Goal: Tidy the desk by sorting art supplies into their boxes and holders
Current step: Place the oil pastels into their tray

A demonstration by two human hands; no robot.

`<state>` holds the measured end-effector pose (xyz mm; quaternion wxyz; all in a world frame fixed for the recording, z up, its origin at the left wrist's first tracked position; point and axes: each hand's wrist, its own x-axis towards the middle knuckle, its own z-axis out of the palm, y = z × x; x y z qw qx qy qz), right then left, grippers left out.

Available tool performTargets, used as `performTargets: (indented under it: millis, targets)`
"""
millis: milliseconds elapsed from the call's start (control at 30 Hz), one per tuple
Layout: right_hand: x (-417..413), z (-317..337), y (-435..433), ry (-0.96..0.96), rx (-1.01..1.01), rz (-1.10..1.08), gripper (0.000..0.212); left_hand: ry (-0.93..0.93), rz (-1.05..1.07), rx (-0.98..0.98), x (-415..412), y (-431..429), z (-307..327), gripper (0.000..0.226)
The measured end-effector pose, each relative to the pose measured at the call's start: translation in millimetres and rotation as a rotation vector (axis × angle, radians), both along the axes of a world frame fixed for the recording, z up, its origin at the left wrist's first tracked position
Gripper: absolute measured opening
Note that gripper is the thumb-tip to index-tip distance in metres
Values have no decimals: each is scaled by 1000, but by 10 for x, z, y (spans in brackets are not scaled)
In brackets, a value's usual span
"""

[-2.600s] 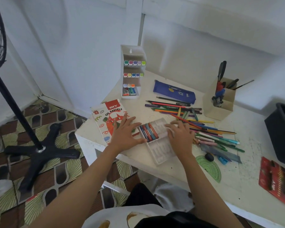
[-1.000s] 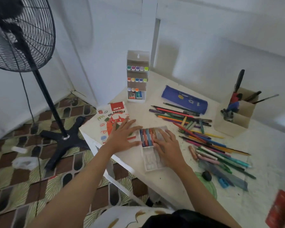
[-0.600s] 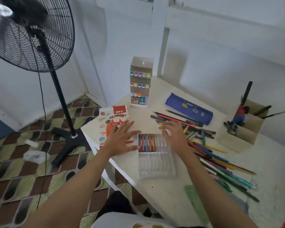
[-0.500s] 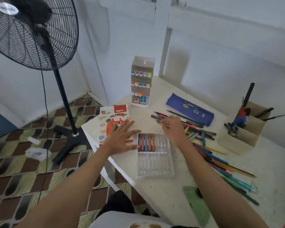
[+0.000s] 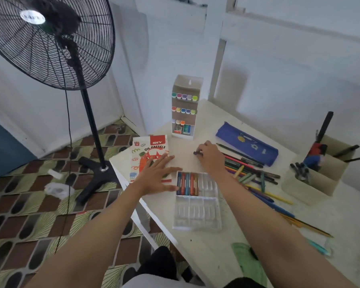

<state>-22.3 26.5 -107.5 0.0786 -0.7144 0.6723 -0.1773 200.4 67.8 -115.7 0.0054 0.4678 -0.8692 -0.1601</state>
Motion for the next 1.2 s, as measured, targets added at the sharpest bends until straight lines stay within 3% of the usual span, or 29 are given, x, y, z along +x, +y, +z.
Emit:
performTargets:
  millis: [167,300,533,633,867,1000,1133,1200]
  targets:
    - [8,88,309,-298,-200,126,9,14,7,-5,2,-9,-13,106]
    - [-58,100,781,-427,-235,134,12,22,6,-4,5,-5,-15,104]
    - [-123,-51,1288,-347,-112,255,36,-6,8,-13,9,-10,-21,94]
    - [-99,-110,1301,-295,-144,216,21,-4,15,-12,-6,-12,-13,86]
    - [-85,-112,1326,-331,-215,167,25,22,13,-29,8,-2,-29,102]
    - [-73,-129,1394,-349,-227,144,16,30,19,-29,3,-3,-35,101]
    - [-55,-186,1453,-322,-254,114,29,20,11,-52,13,1,-48,95]
    - [-40,-215,1474,-297,-271,90,19,10,2,-51,21,-5,-55,88]
